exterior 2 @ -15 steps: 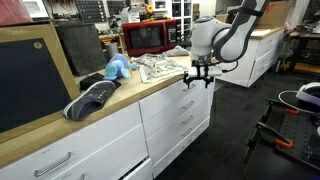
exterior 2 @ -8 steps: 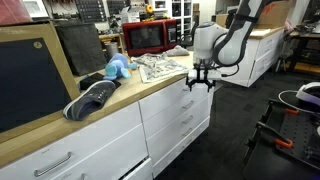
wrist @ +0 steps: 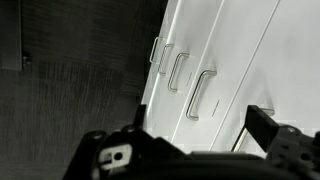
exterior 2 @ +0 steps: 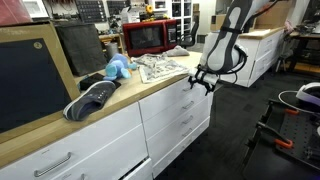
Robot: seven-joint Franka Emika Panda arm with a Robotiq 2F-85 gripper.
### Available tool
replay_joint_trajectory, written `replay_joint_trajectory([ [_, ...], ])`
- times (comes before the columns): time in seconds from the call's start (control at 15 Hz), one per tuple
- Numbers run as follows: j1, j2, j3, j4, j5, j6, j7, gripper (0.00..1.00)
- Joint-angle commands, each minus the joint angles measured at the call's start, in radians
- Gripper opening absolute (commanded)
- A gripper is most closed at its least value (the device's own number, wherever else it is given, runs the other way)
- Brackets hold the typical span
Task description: Open the topmost drawer on the right
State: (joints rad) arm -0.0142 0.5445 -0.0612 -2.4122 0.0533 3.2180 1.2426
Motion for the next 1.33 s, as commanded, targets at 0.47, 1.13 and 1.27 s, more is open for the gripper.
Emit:
replay_joint_trajectory([
  [0.47,-0.356,0.171,0.298,0.127,0.133,0.245,-0.048,1.0],
  [1.13,-0.631,0.245,0.408,0.16,0.012,0.237,-0.169,1.0],
  [1.27,-0.63,0.271,0.395,0.161,0.015,0.237,-0.214,1.0],
])
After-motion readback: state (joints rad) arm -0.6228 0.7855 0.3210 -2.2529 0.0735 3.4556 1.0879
